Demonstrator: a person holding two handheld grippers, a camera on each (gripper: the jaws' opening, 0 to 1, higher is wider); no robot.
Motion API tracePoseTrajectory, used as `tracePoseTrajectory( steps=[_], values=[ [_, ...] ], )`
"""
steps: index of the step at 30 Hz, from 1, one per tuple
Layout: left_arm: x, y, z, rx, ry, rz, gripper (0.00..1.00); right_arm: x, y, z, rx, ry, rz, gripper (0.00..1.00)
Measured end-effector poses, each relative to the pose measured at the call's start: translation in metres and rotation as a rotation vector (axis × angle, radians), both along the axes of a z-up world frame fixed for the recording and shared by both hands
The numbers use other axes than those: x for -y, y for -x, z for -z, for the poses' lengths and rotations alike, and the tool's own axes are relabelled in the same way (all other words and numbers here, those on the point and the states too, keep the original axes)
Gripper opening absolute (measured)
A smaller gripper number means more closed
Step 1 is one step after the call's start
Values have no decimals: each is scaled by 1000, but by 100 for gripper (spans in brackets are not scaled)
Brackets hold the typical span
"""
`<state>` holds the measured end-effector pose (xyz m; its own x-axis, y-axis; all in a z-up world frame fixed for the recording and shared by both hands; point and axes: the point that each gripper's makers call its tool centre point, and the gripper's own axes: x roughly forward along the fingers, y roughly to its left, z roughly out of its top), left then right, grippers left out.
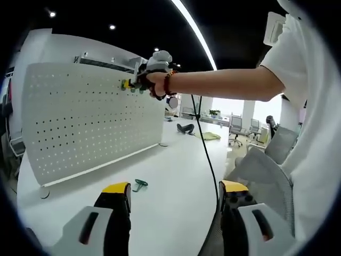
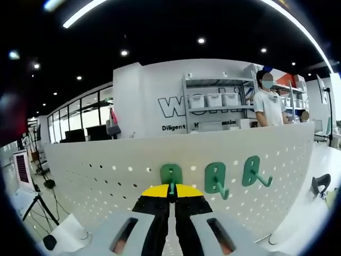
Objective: Insert the hook assembly into the mounting plate slot until the hook locks in place.
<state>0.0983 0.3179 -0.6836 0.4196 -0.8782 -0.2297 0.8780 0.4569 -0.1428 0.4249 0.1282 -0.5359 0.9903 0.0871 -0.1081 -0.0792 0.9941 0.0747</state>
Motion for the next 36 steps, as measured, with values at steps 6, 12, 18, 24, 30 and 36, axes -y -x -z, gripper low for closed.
tracePoseTrajectory(
  steps=[6, 12, 18, 24, 30, 36],
  values=[
    [-1, -1, 2, 3, -10, -12, 69, 0, 0, 1, -7, 124, 24, 1],
    [-2, -1, 1, -1, -5, -16, 68, 1, -2, 2, -13, 35, 24, 1],
    [-2, -1, 1, -2, -9, -20, 68, -3, -1, 4, -16, 131, 11, 2],
    [-3, 1, 0, -5, 1, -28, 68, -4, 3, 10, -36, 141, -9, 3],
    [-3, 3, 0, -9, -1, -29, 67, -2, 9, 14, -30, 145, -27, 4],
    [2, 7, 3, -20, 0, -25, 67, -3, 20, 22, -37, 136, -35, 5]
  ],
)
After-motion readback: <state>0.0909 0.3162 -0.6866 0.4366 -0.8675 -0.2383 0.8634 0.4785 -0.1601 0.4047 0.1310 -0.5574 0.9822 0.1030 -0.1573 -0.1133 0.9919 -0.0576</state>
